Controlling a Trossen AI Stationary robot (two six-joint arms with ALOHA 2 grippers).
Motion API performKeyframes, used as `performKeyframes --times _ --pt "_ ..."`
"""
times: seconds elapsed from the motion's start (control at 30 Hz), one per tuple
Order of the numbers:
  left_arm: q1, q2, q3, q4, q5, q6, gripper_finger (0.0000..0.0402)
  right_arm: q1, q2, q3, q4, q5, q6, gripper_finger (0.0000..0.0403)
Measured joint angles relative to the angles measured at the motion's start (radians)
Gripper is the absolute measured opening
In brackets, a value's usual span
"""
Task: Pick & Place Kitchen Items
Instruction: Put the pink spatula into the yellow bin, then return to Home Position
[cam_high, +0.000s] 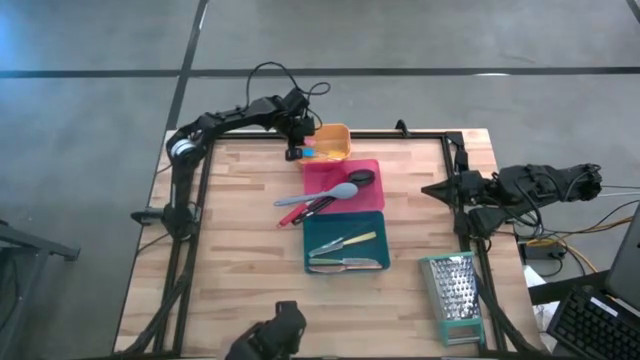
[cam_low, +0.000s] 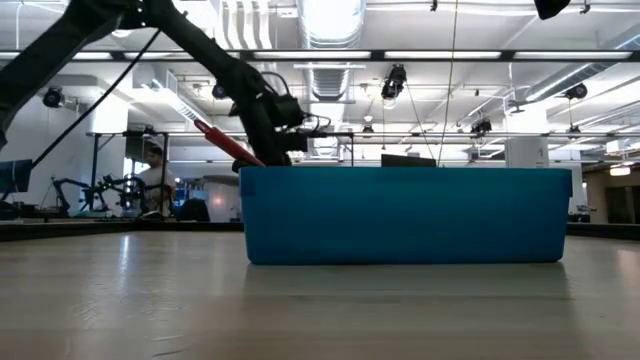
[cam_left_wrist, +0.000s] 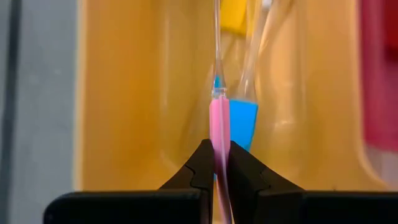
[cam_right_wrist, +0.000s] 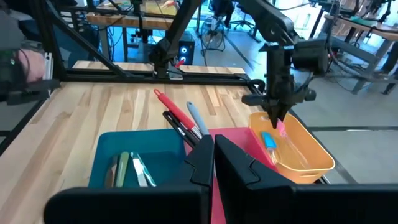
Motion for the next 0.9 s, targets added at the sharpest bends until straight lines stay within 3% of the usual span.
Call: performKeyframes --times 0.37,0.6,0.77,0.83,0.9 --pt "0.001 0.048 -0.006 -0.013 0.0 -0.027 0.0026 0.0 0.0 0.0 0.0 0.007 0.0 0.0008" --pt "0.001 0.027 0.02 -0.034 -0.047 -0.117 0.0115 0.0 0.0 0.001 0.0 0.007 -0.005 0.0008" --pt "-0.003 -0.016 0.082 -0.12 -0.05 -0.182 0.0158 0.0 0.0 0.001 0.001 0.02 -0.014 0.0008" --pt "-0.009 -0.054 0.103 -0.156 -0.014 -0.226 0.0166 0.0 0.0 0.001 0.001 0.025 -0.015 0.0008" --pt "-0.019 -0.113 0.105 -0.167 0.092 -0.253 0.0169 0.0 0.0 0.001 0.001 0.026 -0.015 0.0008"
